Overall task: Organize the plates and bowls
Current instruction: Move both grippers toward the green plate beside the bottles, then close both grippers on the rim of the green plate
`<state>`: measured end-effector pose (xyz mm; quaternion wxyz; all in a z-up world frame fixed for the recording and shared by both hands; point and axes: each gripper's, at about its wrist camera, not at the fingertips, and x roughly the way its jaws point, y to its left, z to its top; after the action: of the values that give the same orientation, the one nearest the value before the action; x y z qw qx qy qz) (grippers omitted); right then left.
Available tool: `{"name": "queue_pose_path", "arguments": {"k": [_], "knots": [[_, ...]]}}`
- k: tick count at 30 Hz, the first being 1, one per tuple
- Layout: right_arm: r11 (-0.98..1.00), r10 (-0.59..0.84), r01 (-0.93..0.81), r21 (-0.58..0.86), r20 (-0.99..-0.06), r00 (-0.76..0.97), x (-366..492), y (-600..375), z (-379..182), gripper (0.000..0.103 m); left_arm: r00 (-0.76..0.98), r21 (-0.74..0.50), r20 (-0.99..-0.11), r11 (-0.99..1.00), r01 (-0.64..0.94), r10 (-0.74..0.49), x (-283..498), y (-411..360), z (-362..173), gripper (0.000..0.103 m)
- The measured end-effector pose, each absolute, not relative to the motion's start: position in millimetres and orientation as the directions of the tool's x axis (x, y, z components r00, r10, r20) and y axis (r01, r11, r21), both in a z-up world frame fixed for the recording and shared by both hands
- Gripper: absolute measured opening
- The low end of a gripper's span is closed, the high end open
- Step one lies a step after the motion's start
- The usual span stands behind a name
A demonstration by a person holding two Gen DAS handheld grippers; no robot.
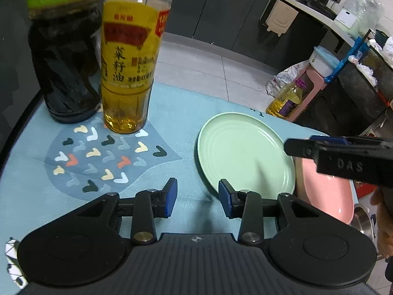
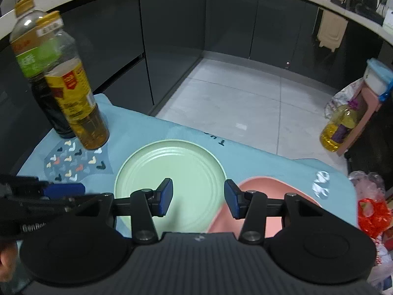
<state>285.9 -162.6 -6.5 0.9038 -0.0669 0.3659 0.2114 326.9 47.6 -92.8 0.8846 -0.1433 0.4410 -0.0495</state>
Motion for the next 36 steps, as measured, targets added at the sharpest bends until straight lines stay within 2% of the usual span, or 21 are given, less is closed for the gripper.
{"name": "queue_pose_path", "arguments": {"k": [9, 13, 16, 20, 22, 24, 36], "knots": [[0.919, 0.291, -0.389, 0.059, -0.766, 0.573, 342, -161, -24, 0.042, 0.597, -0.294, -0.773, 0.955, -0.038, -0.214, 344, 39, -106, 0.035], [0.912, 0.315, -0.4, 0.094, -0.785, 0.533, 352, -160, -30, 0.042, 0.604, -0.292, -0.767, 0.956, -0.03, -0.215, 348, 32, -106, 0.035], [0.906, 0.305, -0.416, 0.077, -0.801, 0.515, 353, -152, -35, 0.039, 0.608, -0.31, -0.756, 0.951, -0.009, -0.241, 351, 28, -107, 0.034], [0.915, 0.28, -0.401, 0.05, -0.793, 0.541, 343, -145, -32, 0.036, 0.604, -0.287, -0.762, 0.958, 0.009, -0.234, 348, 26, -107, 0.03], [0.916, 0.272, -0.4, 0.038, -0.791, 0.547, 335, -144, -32, 0.027, 0.6, -0.274, -0.768, 0.962, 0.007, -0.223, 343, 30, -106, 0.029], [0.907, 0.279, -0.42, 0.033, -0.794, 0.541, 325, -141, -31, 0.023, 0.594, -0.289, -0.773, 0.957, -0.017, -0.223, 336, 42, -104, 0.029], [0.874, 0.284, -0.486, 0.008, -0.82, 0.496, 239, -121, -9, 0.022, 0.646, -0.243, -0.741, 0.97, 0.001, -0.186, 261, 71, -72, 0.029]]}}
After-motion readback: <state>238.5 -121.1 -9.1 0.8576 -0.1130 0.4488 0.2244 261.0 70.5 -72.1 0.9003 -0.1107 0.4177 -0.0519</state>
